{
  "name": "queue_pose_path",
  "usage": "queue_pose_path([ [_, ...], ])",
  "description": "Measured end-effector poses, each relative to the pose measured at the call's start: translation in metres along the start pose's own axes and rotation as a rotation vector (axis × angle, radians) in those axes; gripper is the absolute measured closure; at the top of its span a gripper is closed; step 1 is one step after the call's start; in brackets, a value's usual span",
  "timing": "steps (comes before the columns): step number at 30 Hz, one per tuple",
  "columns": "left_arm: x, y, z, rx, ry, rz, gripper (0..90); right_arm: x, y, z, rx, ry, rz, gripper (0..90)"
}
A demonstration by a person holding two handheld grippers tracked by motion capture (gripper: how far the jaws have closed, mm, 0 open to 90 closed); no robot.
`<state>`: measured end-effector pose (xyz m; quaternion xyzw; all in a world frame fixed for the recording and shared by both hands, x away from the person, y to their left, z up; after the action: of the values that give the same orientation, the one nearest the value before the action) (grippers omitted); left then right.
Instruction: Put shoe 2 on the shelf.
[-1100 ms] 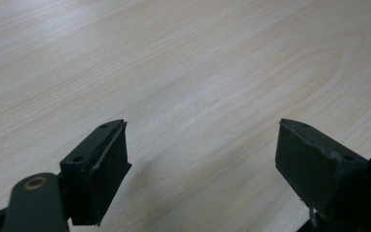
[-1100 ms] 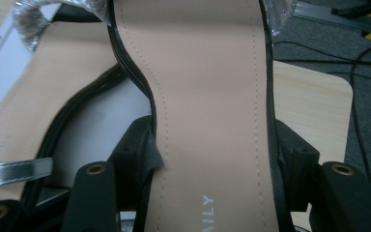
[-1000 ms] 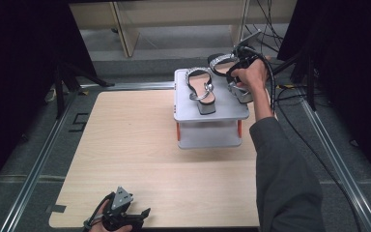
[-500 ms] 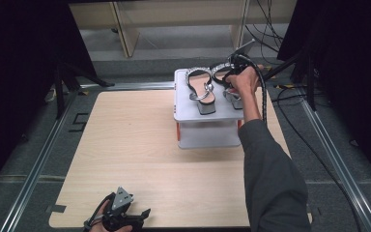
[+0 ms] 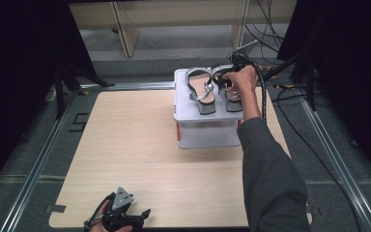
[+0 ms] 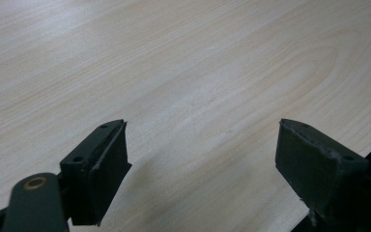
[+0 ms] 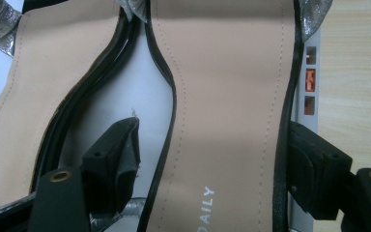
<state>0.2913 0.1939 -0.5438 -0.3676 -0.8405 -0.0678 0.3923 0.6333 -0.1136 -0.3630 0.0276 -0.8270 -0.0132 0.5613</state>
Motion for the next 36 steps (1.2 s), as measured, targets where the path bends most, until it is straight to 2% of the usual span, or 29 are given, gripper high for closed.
queue_pose_path([
  [1, 0.001, 0.000, 0.001, 0.007, 0.009, 0.003, 18.3, 0.000, -0.001, 0.000, -0.001, 0.004, -0.002, 27.4],
  [2, -0.001, 0.000, 0.000, 0.010, -0.005, -0.006, 18.3, 0.000, -0.001, -0.002, -0.015, -0.001, -0.001, 27.5],
  [3, 0.000, 0.000, 0.000, 0.006, 0.000, -0.003, 18.3, 0.001, -0.002, -0.002, -0.010, -0.002, 0.002, 27.6],
  [4, 0.000, 0.000, 0.000, 0.006, 0.008, 0.004, 18.3, 0.001, -0.001, -0.002, -0.027, 0.000, -0.002, 28.0],
  [5, 0.000, 0.000, 0.000, 0.000, -0.003, 0.000, 18.3, 0.001, -0.002, -0.003, -0.030, -0.006, -0.002, 28.2],
  [6, 0.003, -0.001, 0.002, -0.011, 0.023, 0.010, 18.3, 0.000, -0.004, -0.004, -0.009, -0.016, 0.002, 28.1],
  [7, 0.001, -0.002, -0.001, 0.015, -0.013, 0.009, 18.3, 0.000, -0.003, -0.003, -0.034, -0.017, 0.002, 27.8],
  [8, 0.003, 0.000, 0.001, -0.012, 0.022, 0.007, 18.3, 0.000, -0.004, -0.003, -0.025, -0.023, 0.010, 27.3],
  [12, 0.003, 0.000, 0.002, -0.011, 0.026, 0.007, 18.3, 0.000, -0.004, -0.003, -0.014, -0.027, 0.028, 30.1],
  [14, 0.003, 0.001, 0.001, -0.020, 0.025, 0.010, 18.3, 0.002, -0.005, -0.004, 0.024, -0.044, 0.074, 31.5],
  [15, 0.002, 0.000, 0.002, -0.008, 0.025, 0.009, 18.3, 0.004, -0.004, -0.005, 0.028, -0.055, 0.086, 30.6],
  [16, 0.002, 0.000, 0.002, -0.006, 0.025, 0.010, 18.3, 0.007, -0.003, -0.008, 0.072, -0.071, 0.107, 29.7],
  [17, 0.002, 0.000, 0.002, -0.009, 0.025, 0.006, 18.3, 0.011, -0.001, -0.009, 0.079, -0.081, 0.123, 29.1],
  [18, 0.000, 0.000, 0.001, 0.011, -0.005, -0.002, 18.3, 0.015, 0.000, -0.011, 0.081, -0.091, 0.125, 29.0],
  [19, -0.001, 0.000, 0.000, 0.009, -0.010, -0.005, 18.3, 0.018, 0.001, -0.012, 0.087, -0.092, 0.120, 29.1],
  [20, 0.000, 0.000, 0.000, 0.008, -0.009, -0.002, 18.3, 0.022, 0.001, -0.014, 0.094, -0.099, 0.111, 28.8],
  [22, 0.003, -0.001, 0.002, -0.013, 0.018, 0.014, 18.3, 0.029, 0.000, -0.019, 0.077, -0.131, 0.086, 28.8],
  [23, 0.003, -0.001, 0.002, -0.011, 0.017, 0.013, 18.3, 0.032, -0.001, -0.020, 0.062, -0.137, 0.080, 28.7],
  [24, 0.003, -0.001, 0.002, -0.012, 0.018, 0.012, 18.3, 0.037, -0.004, -0.020, 0.063, -0.141, 0.066, 28.7],
  [25, 0.003, 0.000, 0.002, -0.015, 0.022, 0.011, 18.3, 0.039, -0.009, -0.022, 0.084, -0.164, 0.048, 28.5],
  [26, 0.000, -0.003, -0.001, 0.022, -0.026, 0.012, 18.3, 0.043, -0.011, -0.024, 0.069, -0.180, 0.018, 28.5],
  [27, -0.001, -0.003, -0.002, 0.024, -0.033, 0.014, 18.3, 0.047, -0.017, -0.025, 0.058, -0.194, 0.010, 28.6],
  [28, 0.002, -0.001, 0.002, -0.010, 0.016, 0.011, 18.3, 0.051, -0.022, -0.025, 0.039, -0.194, 0.010, 28.5],
  [29, 0.000, -0.001, 0.001, 0.007, -0.005, 0.000, 18.3, 0.052, -0.027, -0.025, 0.048, -0.202, 0.014, 28.3],
  [31, 0.001, 0.000, 0.001, -0.008, 0.008, 0.002, 18.3, 0.057, -0.044, -0.022, 0.044, -0.198, 0.004, 27.6],
  [32, 0.000, -0.001, 0.001, 0.010, -0.001, -0.003, 18.3, 0.057, -0.051, -0.020, 0.048, -0.191, 0.016, 27.2],
  [34, -0.001, 0.000, 0.001, 0.009, -0.002, -0.003, 18.3, 0.056, -0.065, -0.015, 0.054, -0.185, 0.037, 27.1],
  [36, -0.001, -0.001, 0.001, 0.014, -0.003, -0.004, 18.3, 0.054, -0.073, -0.009, 0.052, -0.172, 0.024, 27.2],
])
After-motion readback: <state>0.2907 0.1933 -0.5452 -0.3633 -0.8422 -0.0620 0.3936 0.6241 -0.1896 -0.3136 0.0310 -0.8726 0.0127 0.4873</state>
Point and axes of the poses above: each handheld gripper's, and its own axes: x roughly backward along the jaws, z roughly out of its underside, y roughly to its left, the point moved 9 cm from there along -x, roughly forward along the jaws, and after that the axes turned 11 degrees about z, right-handed, at the moved point
